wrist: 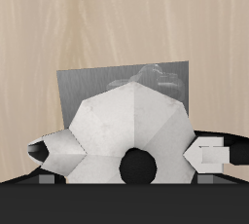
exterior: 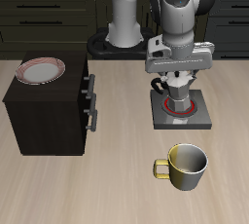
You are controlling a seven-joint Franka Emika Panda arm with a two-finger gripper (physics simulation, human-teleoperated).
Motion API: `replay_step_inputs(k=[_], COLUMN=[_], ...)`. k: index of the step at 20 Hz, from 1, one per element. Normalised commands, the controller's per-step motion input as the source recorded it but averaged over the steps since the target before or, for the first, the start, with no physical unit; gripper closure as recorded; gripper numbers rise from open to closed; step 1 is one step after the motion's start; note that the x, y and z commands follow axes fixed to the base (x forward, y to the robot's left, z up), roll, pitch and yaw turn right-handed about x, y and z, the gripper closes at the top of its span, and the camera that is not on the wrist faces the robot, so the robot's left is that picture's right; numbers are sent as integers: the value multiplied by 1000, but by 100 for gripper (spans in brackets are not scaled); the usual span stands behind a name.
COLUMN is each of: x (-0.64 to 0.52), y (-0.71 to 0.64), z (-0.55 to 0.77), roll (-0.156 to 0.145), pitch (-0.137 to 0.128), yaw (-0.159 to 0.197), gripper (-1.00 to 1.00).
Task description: Place moka pot on the flat stove and turn off the stove
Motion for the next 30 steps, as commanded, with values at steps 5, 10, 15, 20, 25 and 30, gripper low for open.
replay_step_inputs(k=[5, 10, 15, 20, 25, 30], x=[-61, -104, -122, -296, -241, -294], y=[8, -4, -30, 15, -21, -47], z=[107, 143, 134, 227, 118, 123], roll=[-2, 1, 1, 20, -3, -8], pitch=[-9, -19, -14, -39, -26, -26], yaw=[2, 7, 7, 24, 20, 6], gripper=[-100, -100, -100, -100, -100, -100])
